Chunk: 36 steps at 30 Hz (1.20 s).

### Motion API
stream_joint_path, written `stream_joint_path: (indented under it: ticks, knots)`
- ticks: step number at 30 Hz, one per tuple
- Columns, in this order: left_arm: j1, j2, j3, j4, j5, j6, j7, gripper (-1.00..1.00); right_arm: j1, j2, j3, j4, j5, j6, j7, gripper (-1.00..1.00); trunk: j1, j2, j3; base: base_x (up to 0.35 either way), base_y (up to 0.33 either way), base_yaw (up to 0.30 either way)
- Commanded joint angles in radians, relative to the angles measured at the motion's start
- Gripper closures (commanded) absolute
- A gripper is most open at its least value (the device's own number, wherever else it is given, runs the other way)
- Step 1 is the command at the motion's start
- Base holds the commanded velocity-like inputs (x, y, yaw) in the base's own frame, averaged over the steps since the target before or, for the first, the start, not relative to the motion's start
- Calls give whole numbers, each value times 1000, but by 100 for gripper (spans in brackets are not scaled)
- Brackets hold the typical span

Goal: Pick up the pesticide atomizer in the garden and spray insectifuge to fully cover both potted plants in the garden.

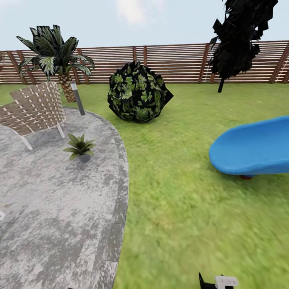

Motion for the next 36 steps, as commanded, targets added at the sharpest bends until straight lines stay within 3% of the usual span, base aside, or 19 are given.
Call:
stream_joint_path:
  ticks: [1,9,16,36]
  knots:
    - [-1,0,9,0,-3,-2,-6,100,0,0,-8,1,10,-3,-1,-100,0,0,-1,340,0,246]
    - [-1,0,9,1,-3,-2,-6,100,0,0,-8,0,9,-4,-1,-100,0,0,-1,340,22,242]
    - [-1,0,9,0,-3,-1,-6,100,0,-12,-9,-2,11,-6,-1,-100,0,0,-1,318,167,15]
    - [-1,0,9,2,-3,-2,-6,100,0,-11,-8,0,11,-5,1,-100,0,0,-1,305,206,2]
